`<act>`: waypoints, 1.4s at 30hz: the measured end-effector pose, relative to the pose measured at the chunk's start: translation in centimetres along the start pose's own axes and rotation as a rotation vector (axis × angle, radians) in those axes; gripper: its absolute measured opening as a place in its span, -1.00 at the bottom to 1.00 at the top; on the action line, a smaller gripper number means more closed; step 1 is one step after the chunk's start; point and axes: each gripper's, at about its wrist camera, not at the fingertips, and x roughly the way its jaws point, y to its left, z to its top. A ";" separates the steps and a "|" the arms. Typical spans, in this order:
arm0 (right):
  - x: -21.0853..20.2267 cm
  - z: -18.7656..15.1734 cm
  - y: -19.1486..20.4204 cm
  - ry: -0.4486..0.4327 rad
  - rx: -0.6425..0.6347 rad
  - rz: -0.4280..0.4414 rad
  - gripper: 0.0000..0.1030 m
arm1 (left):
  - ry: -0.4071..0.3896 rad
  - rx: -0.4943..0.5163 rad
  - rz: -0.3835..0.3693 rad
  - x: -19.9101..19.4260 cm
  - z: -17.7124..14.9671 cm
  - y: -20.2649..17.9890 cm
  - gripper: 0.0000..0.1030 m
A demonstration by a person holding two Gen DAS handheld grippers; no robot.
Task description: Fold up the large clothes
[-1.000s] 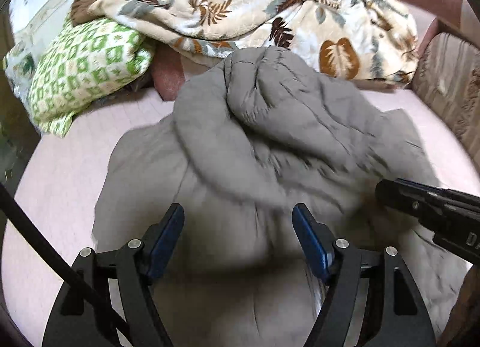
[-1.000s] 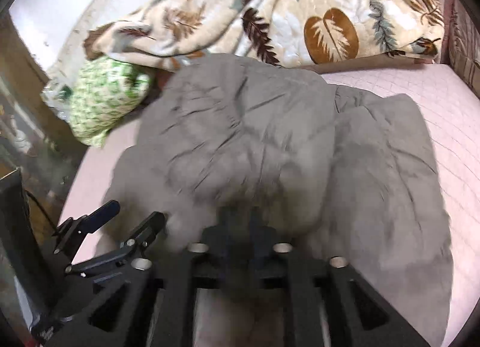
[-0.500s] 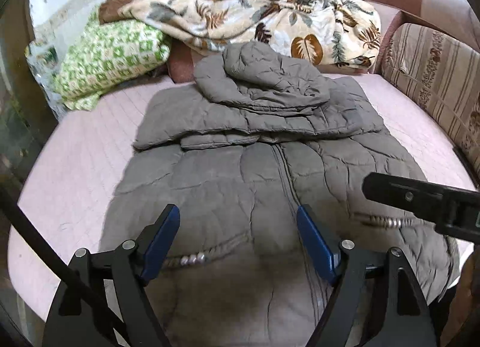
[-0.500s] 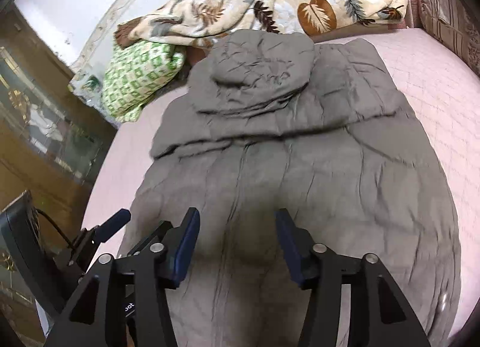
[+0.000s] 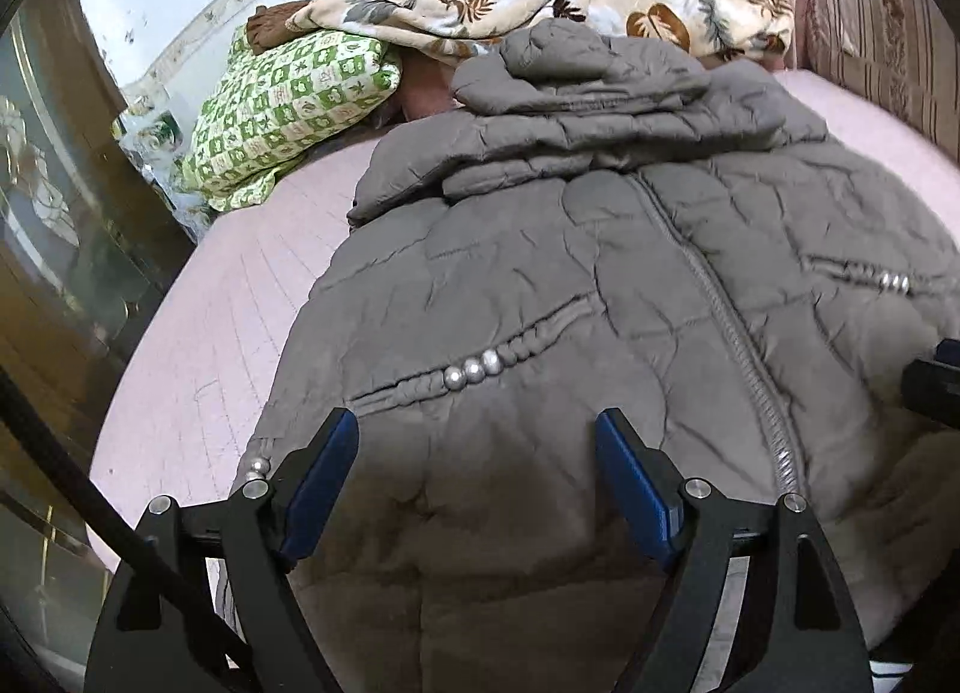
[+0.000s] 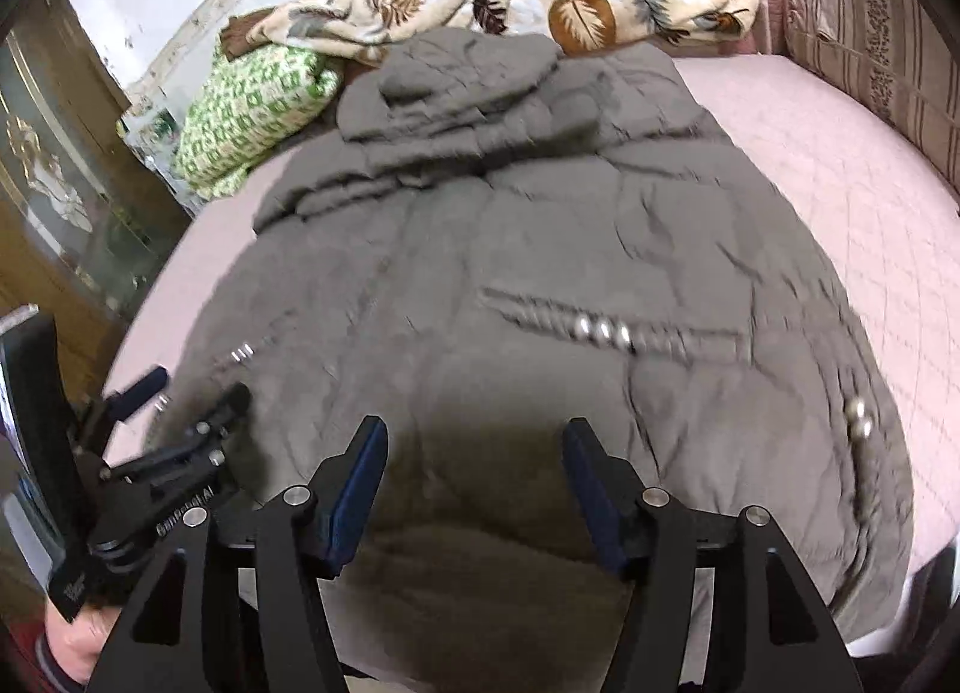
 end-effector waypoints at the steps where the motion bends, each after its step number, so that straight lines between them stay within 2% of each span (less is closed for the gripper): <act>1: 0.1 -0.3 0.0 -0.007 -0.009 -0.009 0.27 | -0.002 0.002 0.003 0.1 -0.2 0.0 0.56; 9: 1.6 -1.9 0.1 -0.011 -0.091 -0.055 0.29 | -0.046 0.070 0.055 0.9 -1.6 -1.3 0.59; 18: 2.0 -3.1 0.5 -0.039 -0.147 -0.058 0.47 | -0.056 0.067 0.065 1.2 -1.8 -1.2 0.67; 26: 1.2 -3.2 0.4 -0.069 -0.131 -0.026 0.48 | -0.073 0.078 0.080 0.6 -1.9 -1.4 0.68; 33: -0.6 -2.9 0.1 -0.153 -0.099 -0.007 0.48 | -0.135 0.132 0.152 -0.2 -2.2 -1.7 0.68; 38: -0.7 -2.9 -0.1 -0.165 -0.095 -0.019 0.48 | -0.150 0.096 0.133 -0.6 -1.9 -0.9 0.68; 42: -1.3 -2.9 -0.3 -0.194 -0.101 -0.031 0.48 | -0.133 -0.017 0.081 -0.4 -1.6 1.6 0.68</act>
